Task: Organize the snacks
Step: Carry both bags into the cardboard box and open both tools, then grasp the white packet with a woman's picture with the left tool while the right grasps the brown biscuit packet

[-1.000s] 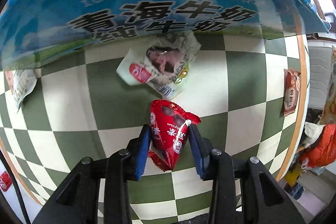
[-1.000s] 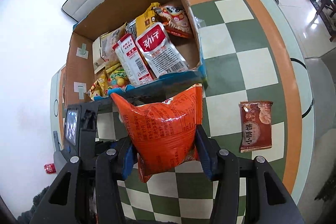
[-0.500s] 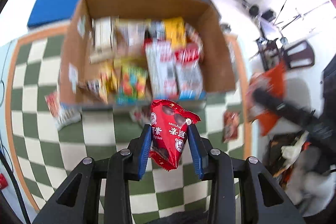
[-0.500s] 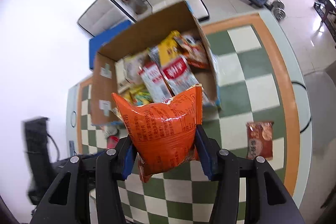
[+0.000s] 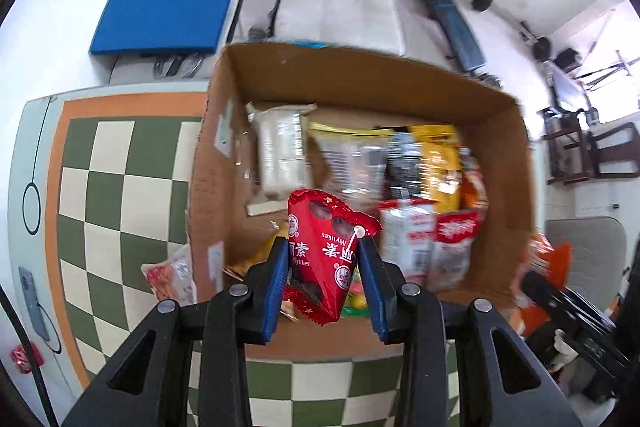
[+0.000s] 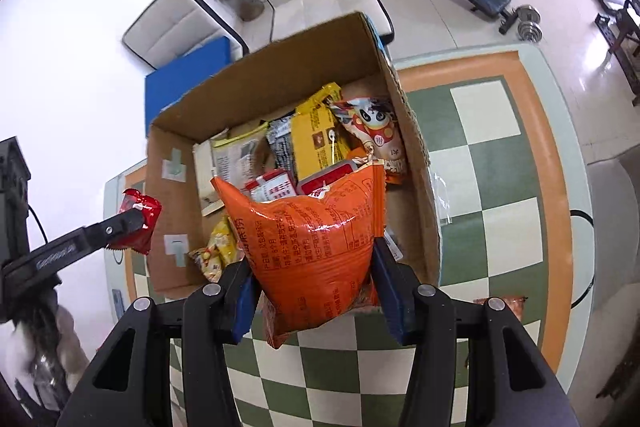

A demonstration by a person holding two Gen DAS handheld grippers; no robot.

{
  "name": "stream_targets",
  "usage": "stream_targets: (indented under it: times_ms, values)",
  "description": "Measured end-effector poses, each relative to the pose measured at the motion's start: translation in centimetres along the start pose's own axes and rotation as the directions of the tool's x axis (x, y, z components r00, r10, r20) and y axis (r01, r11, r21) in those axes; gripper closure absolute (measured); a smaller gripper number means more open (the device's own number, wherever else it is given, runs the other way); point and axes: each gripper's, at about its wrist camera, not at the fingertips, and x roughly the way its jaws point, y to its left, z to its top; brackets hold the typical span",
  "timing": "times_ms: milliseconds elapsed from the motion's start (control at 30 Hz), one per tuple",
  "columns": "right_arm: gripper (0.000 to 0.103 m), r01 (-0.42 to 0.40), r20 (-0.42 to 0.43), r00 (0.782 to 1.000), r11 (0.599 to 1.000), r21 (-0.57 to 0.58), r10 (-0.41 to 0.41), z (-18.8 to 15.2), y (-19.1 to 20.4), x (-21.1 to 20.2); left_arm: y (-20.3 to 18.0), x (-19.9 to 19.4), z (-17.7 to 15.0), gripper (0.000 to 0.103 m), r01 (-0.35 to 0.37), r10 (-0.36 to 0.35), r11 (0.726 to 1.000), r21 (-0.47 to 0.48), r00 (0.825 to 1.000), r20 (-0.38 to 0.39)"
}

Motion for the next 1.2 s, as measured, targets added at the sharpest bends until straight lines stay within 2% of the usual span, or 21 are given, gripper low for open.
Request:
stream_targets:
  times_ms: [100, 133, 167, 200, 233, 267, 300, 333, 400, 533, 633, 767, 933, 1067, 1200]
  values:
    - [0.046, 0.02, -0.039, 0.999, 1.0, 0.015, -0.019, 0.6, -0.2, 1.3, 0.9, 2.0, 0.5, 0.069, -0.085, 0.084, 0.996, -0.02, 0.995, -0.051]
    - [0.045, 0.02, -0.048, 0.999, 0.999, 0.025, -0.019, 0.7, -0.3, 1.6, 1.3, 2.8, 0.6, 0.069, -0.089, 0.088, 0.996, -0.021, 0.994, -0.058]
    - [0.041, 0.027, -0.064, 0.998, 0.999, 0.035, -0.025, 0.8, -0.4, 1.9, 1.4, 3.1, 0.7, 0.069, -0.094, 0.092, 0.995, -0.02, 0.994, -0.062]
    - [0.032, 0.039, -0.07, 0.997, 0.999, 0.035, -0.036, 0.9, -0.4, 2.2, 1.5, 3.4, 0.7, 0.068, -0.101, 0.1, 0.995, -0.02, 0.993, -0.065]
    - [0.027, 0.051, -0.066, 0.997, 0.998, 0.03, -0.048, 0.9, -0.4, 2.2, 1.6, 3.6, 0.7, 0.064, -0.102, 0.1, 0.995, -0.021, 0.992, -0.071]
    - [0.024, 0.064, -0.06, 0.996, 0.998, 0.023, -0.062, 0.9, -0.3, 2.1, 1.6, 3.5, 0.6, 0.053, -0.093, 0.091, 0.995, -0.024, 0.993, -0.073]
    - [0.024, 0.065, -0.06, 0.996, 0.998, 0.022, -0.063, 0.9, -0.3, 2.1, 1.6, 3.5, 0.6, 0.046, -0.08, 0.078, 0.997, -0.024, 0.994, -0.074]
    - [0.024, 0.065, -0.063, 0.996, 0.998, 0.023, -0.063, 0.8, -0.3, 2.1, 1.6, 3.4, 0.5, 0.033, -0.067, 0.065, 0.997, -0.027, 0.995, -0.073]
    - [0.017, 0.068, -0.07, 0.995, 0.997, 0.024, -0.066, 0.8, -0.4, 2.1, 1.4, 2.7, 0.4, 0.026, -0.045, 0.044, 0.999, -0.028, 0.998, -0.049]
    - [0.013, 0.096, -0.075, 0.993, 0.995, -0.001, -0.096, 0.6, 0.1, 2.0, 0.8, 1.2, 0.3, 0.025, -0.036, 0.036, 0.999, -0.021, 0.999, 0.021]
    - [0.012, 0.122, -0.064, 0.99, 0.992, -0.034, -0.124, 0.3, 0.9, 1.7, 0.2, -0.2, 0.0, 0.017, -0.046, 0.045, 0.999, 0.003, 0.997, 0.068]
    - [0.01, 0.152, -0.029, 0.987, 0.984, -0.09, -0.155, -0.2, 2.5, 0.8, -0.3, -2.2, -1.0, 0.017, -0.042, 0.039, 0.999, 0.02, 0.993, 0.109]
    - [0.01, 0.172, 0.008, 0.985, 0.974, -0.149, -0.173, -1.5, 4.3, -0.7, -1.3, -4.7, -3.4, 0.017, -0.043, 0.034, 0.998, 0.054, 0.987, 0.156]
    - [0.01, 0.176, 0.036, 0.984, 0.97, -0.166, -0.173, -3.2, 5.2, -2.0, -1.8, -6.3, -5.8, 0.017, -0.08, 0.064, 0.994, 0.069, 0.975, 0.212]
    - [0.01, 0.188, 0.063, 0.982, 0.966, -0.178, -0.179, -4.7, 5.5, -3.3, -1.6, -7.1, -7.9, 0.017, -0.089, 0.071, 0.994, 0.07, 0.972, 0.226]
